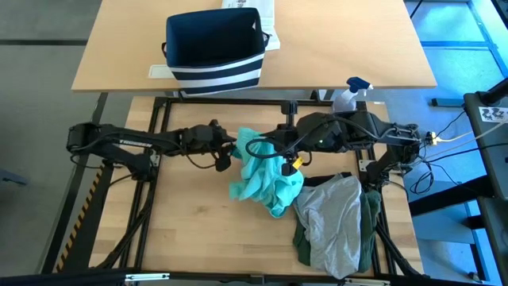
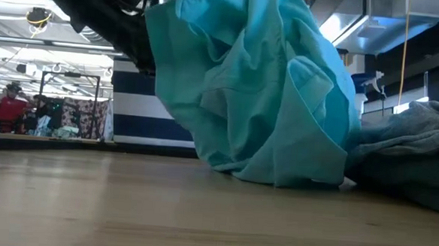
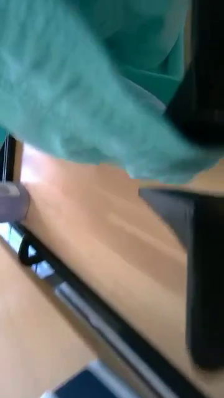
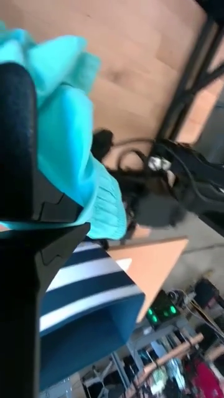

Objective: Fold Laundry from Bin
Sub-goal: Fold the blue shorts

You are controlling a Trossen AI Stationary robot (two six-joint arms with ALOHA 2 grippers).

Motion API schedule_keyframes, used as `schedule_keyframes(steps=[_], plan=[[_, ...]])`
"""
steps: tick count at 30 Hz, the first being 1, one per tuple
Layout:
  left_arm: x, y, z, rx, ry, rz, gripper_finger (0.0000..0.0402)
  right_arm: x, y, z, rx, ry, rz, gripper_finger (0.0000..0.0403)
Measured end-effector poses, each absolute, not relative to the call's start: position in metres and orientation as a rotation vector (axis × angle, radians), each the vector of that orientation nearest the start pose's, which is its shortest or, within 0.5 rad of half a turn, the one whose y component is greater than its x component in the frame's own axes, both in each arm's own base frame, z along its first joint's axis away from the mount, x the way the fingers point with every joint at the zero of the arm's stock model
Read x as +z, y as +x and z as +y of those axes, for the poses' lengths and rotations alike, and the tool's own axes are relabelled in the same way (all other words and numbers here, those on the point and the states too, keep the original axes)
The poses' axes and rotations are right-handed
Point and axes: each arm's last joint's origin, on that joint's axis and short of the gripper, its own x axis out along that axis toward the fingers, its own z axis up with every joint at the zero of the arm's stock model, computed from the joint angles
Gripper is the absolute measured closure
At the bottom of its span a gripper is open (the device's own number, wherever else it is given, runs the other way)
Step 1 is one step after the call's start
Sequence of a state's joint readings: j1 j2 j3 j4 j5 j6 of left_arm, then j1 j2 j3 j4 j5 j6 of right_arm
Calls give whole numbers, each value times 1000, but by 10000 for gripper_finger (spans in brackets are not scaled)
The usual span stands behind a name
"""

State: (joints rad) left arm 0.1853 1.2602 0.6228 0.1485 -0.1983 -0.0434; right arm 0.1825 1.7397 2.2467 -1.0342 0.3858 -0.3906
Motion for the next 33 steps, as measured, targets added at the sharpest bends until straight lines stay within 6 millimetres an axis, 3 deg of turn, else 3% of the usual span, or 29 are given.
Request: schedule_keyframes(steps=[2,3,7,11,20,27,33], plan=[[217,247,58,403,-8,471,376,485,326,50,-75,-534,574,403],[221,245,62,418,1,455,386,483,325,50,-64,-536,588,403],[243,228,76,507,55,386,396,479,322,49,-55,-542,643,402],[285,204,84,587,112,260,398,478,321,43,-147,-505,666,386],[363,157,71,748,230,196,400,471,312,-2,-471,-385,795,268],[369,161,65,776,231,296,400,454,333,-36,-474,-203,741,199],[358,176,70,783,237,372,401,395,374,-31,-431,-197,669,206]])
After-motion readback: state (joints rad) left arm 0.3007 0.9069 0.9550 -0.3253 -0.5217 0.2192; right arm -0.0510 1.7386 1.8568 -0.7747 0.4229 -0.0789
